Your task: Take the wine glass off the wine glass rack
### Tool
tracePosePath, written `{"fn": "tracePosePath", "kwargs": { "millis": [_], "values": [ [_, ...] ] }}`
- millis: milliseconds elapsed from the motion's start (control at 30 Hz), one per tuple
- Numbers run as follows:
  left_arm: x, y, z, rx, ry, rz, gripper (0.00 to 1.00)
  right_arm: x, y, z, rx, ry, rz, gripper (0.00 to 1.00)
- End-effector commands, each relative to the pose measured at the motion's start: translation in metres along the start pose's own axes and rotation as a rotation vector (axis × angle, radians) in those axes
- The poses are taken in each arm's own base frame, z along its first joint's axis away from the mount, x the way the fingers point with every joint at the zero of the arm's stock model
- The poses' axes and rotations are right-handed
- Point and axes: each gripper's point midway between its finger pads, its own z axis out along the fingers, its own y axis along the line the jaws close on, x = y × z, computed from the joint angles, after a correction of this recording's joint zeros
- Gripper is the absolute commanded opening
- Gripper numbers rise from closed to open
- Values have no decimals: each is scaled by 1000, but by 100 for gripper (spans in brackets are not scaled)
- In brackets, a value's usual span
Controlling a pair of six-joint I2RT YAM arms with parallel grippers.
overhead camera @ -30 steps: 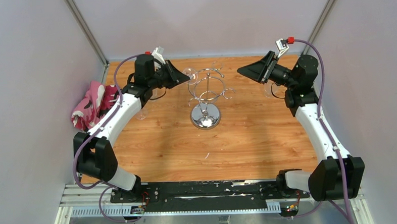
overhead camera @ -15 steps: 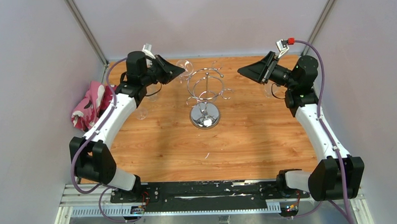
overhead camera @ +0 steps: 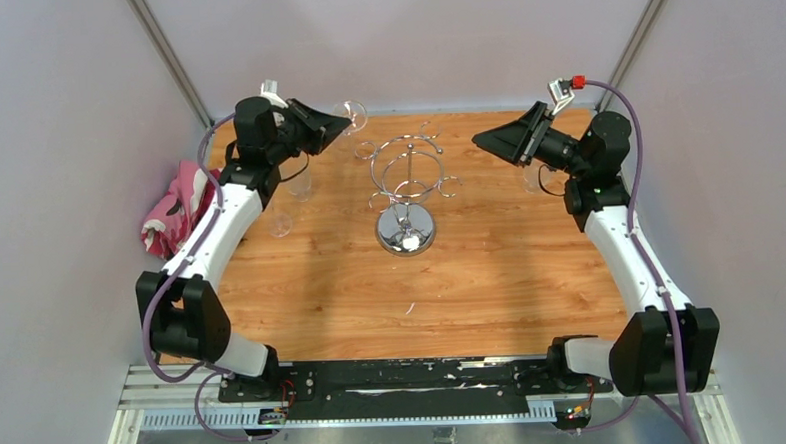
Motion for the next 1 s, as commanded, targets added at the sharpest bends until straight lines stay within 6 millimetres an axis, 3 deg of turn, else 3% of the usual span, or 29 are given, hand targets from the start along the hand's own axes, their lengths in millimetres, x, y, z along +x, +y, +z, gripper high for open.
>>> {"fn": "tracePosePath", "kwargs": {
  "millis": [0,133,267,400,500,633,733,833,900,967],
  "values": [
    [-28,-66,-10,163,-69,76,0,-3,-8,-4,8,-10,-15,65],
    [-32,-134,-45,304,-119,209,0,-5,-10,-4,12,-20,-35,65],
    [6,-196,-89,477,-61,355,0,-21,-14,-16,42,-73,-72,66],
    [46,-227,-126,619,26,457,0,-28,-9,-20,42,-89,-123,67],
    [76,-235,-149,736,109,518,0,-34,-3,-22,43,-88,-183,68],
    [101,-249,-182,942,221,548,0,-42,7,-30,39,-104,-265,69],
    [112,-260,-212,1126,269,610,0,-42,27,-38,-9,-109,-356,70],
    [129,-258,-243,1314,385,658,0,-41,52,-43,-81,-113,-444,70],
    [136,-251,-253,1395,457,677,0,-40,71,-46,-139,-102,-488,69],
    [139,-244,-244,1383,486,712,0,-39,90,-49,-194,-99,-528,69]
  ]
}}
